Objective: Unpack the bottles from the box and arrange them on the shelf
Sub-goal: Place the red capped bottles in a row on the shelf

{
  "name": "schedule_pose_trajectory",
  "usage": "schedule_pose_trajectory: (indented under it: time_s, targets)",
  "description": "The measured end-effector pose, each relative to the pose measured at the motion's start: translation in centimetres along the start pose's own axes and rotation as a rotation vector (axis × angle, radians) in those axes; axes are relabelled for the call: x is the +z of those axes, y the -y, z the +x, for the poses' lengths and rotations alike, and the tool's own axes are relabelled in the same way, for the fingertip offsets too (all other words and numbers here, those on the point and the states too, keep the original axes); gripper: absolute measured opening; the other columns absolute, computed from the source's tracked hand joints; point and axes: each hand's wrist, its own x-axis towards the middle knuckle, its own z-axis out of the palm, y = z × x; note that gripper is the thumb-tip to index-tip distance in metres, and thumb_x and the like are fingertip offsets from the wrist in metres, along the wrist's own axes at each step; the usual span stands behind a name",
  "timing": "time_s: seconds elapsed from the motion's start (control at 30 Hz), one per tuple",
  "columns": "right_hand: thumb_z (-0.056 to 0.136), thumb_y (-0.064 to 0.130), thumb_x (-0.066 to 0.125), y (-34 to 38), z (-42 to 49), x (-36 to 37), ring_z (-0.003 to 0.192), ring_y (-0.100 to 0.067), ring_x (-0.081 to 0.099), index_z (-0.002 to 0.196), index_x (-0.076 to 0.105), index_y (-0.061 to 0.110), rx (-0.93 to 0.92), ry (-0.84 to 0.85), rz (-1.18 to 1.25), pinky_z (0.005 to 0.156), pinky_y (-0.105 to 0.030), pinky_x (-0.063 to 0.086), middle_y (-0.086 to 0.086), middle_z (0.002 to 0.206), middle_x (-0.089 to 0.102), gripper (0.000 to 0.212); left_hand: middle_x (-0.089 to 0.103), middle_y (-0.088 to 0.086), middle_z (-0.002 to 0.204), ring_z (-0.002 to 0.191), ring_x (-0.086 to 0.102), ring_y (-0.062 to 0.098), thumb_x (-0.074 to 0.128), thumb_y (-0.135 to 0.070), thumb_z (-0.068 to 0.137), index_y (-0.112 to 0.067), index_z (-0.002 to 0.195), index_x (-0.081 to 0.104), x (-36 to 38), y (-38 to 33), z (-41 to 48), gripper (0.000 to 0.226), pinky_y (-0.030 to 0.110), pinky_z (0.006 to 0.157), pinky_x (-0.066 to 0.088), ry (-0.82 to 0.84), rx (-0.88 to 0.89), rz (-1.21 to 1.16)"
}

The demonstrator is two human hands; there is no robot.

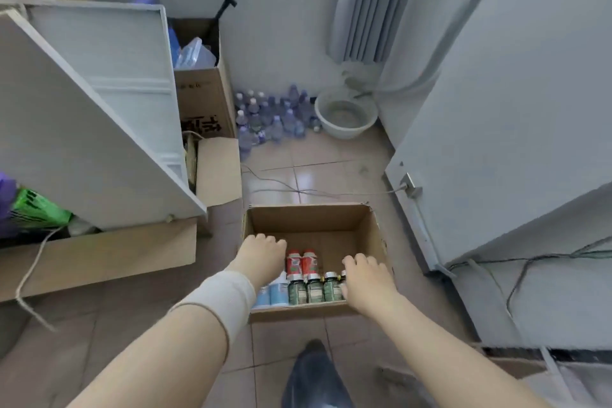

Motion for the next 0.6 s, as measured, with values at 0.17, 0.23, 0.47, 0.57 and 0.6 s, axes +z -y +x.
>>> schedule_pose_trajectory:
  time_s: [0.17,0.23,0.47,0.57,0.6]
  targets:
    - [0.094,0.032,0.045,-0.9,9.6,5.0,0.123,-0.029,0.043,0.132,0.036,0.011,-0.063,0.182,0.042,0.101,-0.038,0.037,-0.011,0.133,0.045,0.044,0.050,0.013,0.133,0.122,0.048,0.030,0.047,-0.029,0.095,-0.010,0.133,0.040,6.7,0.7,8.7,0.043,0.037,0.097,0.040,0.214,-0.047,-0.146]
    - [0.095,0.033,0.044,-1.2,13.7,6.9,0.122,-0.028,0.044,0.133,0.036,0.012,-0.070,0.198,0.073,0.100,-0.037,0.037,-0.010,0.133,0.046,0.044,0.050,0.013,0.133,0.123,0.047,0.030,0.048,-0.032,0.095,-0.009,0.131,0.040,9.4,0.9,12.0,0.044,0.037,0.097,0.040,0.240,-0.056,-0.186]
    - [0.094,0.037,0.047,-1.3,27.8,15.1,0.122,-0.029,0.045,0.129,0.042,0.007,0.070,0.298,0.297,0.098,-0.036,0.039,-0.012,0.131,0.049,0.047,0.049,0.013,0.131,0.122,0.044,0.031,0.042,-0.038,0.096,-0.011,0.133,0.040,17.8,2.0,25.4,0.045,0.038,0.099,0.036,0.213,-0.063,-0.272]
    - [0.091,0.042,0.051,-1.2,31.1,18.3,0.115,-0.030,0.052,0.124,0.047,0.005,0.148,0.437,0.418,0.089,-0.035,0.044,-0.015,0.125,0.055,0.050,0.044,0.010,0.138,0.129,0.037,0.030,0.042,-0.039,0.096,-0.017,0.136,0.039,20.3,2.0,29.2,0.046,0.038,0.106,0.030,0.287,0.008,-0.333]
    - [0.089,0.042,0.054,-1.2,31.7,19.1,0.112,-0.029,0.055,0.122,0.050,0.005,0.168,0.472,0.487,0.084,-0.032,0.044,-0.014,0.122,0.058,0.049,0.043,0.009,0.140,0.130,0.036,0.029,0.041,-0.039,0.097,-0.018,0.136,0.040,21.0,2.0,29.9,0.045,0.038,0.107,0.028,0.305,0.036,-0.351]
